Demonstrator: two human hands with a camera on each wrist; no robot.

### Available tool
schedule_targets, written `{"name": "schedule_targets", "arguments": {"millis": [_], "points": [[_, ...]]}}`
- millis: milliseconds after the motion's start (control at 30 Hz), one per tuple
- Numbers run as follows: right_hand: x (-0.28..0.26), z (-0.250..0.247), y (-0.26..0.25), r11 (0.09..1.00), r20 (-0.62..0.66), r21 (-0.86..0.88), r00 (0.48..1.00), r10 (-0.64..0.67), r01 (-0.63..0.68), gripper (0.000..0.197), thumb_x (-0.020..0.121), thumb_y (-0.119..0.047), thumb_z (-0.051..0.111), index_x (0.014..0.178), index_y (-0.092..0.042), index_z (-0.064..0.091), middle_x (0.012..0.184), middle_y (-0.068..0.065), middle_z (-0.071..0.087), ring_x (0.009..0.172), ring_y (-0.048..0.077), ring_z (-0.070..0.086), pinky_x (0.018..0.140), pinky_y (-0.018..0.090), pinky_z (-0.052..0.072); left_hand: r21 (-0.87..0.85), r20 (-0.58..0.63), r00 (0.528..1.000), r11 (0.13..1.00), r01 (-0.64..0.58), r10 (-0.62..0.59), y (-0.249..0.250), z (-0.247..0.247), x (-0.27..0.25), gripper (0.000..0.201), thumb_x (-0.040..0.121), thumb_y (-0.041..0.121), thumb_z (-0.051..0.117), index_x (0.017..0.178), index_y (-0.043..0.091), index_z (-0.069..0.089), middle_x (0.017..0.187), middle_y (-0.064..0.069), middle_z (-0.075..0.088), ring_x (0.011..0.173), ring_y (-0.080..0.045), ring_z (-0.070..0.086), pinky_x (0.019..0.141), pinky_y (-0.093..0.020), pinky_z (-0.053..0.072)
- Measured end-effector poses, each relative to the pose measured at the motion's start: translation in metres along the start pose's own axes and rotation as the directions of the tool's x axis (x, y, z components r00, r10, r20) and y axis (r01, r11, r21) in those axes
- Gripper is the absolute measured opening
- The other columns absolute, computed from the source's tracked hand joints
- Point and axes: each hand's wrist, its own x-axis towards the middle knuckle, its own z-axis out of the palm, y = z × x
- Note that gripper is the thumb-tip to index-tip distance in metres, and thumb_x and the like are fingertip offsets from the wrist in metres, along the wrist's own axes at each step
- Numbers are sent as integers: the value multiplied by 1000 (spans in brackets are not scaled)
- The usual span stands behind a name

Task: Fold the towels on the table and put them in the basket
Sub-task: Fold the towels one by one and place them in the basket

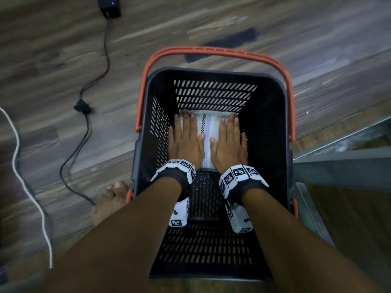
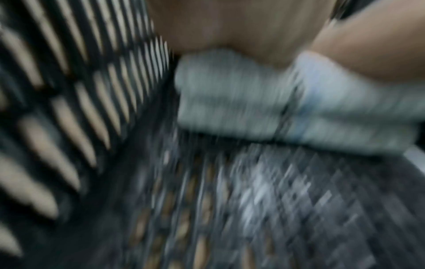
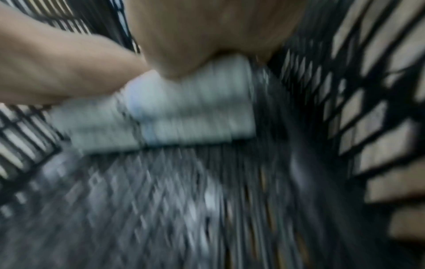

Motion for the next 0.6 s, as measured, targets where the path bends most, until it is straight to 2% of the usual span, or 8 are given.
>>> {"name": "schedule_targets", "arguments": {"millis": [67, 133, 200, 233, 300, 367, 500, 600], "points": [[0, -18, -1, 998, 143, -59, 990, 8, 1, 64, 98, -37, 24, 148, -11, -7, 156, 10, -19, 145, 22, -14, 117, 45, 1, 82, 148, 989, 997, 6, -18, 2, -17, -3, 62, 99, 36, 19, 148, 11, -11, 157, -8, -17, 144, -26, -18, 118, -45, -4], [-3, -44, -4, 996, 313, -94, 949, 34, -4, 61, 98, -34, 28, 149, -12, 2, 157, 10, -12, 145, 23, -9, 117, 46, 7, 139, 326, 944, 990, 6, -52, 7, -44, -8, 62, 98, 33, 24, 149, 8, -2, 158, -11, -9, 145, -29, -10, 117, -49, 1], [-11, -77, -8, 993, 394, -117, 918, 45, 1, 50, 97, -33, 32, 142, -10, 28, 154, 14, 19, 142, 27, 19, 108, 44, 27, 137, 407, 911, 991, 6, -62, 15, -78, -18, 51, 97, 33, 30, 140, 5, 29, 150, -16, 26, 139, -32, 23, 111, -49, 23], [-18, -95, -11, 991, 392, -131, 919, 35, 18, 43, 97, -33, 35, 132, -9, 40, 145, 15, 37, 132, 29, 37, 97, 41, 36, 131, 409, 911, 991, -3, -51, 19, -97, -25, 43, 97, 34, 32, 129, 7, 43, 139, -15, 43, 128, -32, 40, 102, -46, 34], [-34, -134, -15, 990, 346, -136, 938, 2, 48, 37, 95, -36, 39, 118, -8, 51, 126, 14, 55, 110, 32, 56, 80, 36, 41, 121, 359, 933, 992, -32, -13, 26, -134, -37, 36, 97, 36, 34, 112, 10, 53, 122, -13, 57, 109, -32, 56, 84, -38, 42], [-53, -179, -20, 990, 289, -131, 957, -7, 47, 38, 94, -38, 42, 116, -9, 54, 120, 12, 58, 104, 32, 59, 78, 36, 44, 94, 280, 959, 994, -61, 33, 35, -174, -50, 32, 95, 37, 37, 100, 11, 55, 113, -13, 60, 99, -32, 60, 74, -34, 42], [-100, -281, -29, 994, 113, -109, 994, 0, 12, 35, 91, -40, 49, 116, -16, 56, 116, 11, 62, 103, 31, 60, 74, 33, 41, 48, 83, 984, 986, -159, 155, 60, -268, -81, 31, 90, 35, 44, 97, 9, 60, 106, -12, 65, 96, -33, 62, 76, -35, 47], [-149, -360, -36, 998, -9, -54, 1000, 22, -23, 37, 92, -35, 50, 122, -14, 56, 121, 13, 62, 109, 30, 59, 81, 32, 44, 20, -26, 969, 969, -245, 245, 85, -339, -119, 32, 90, 30, 49, 106, 5, 61, 111, -16, 64, 102, -35, 60, 83, -37, 48]]}}
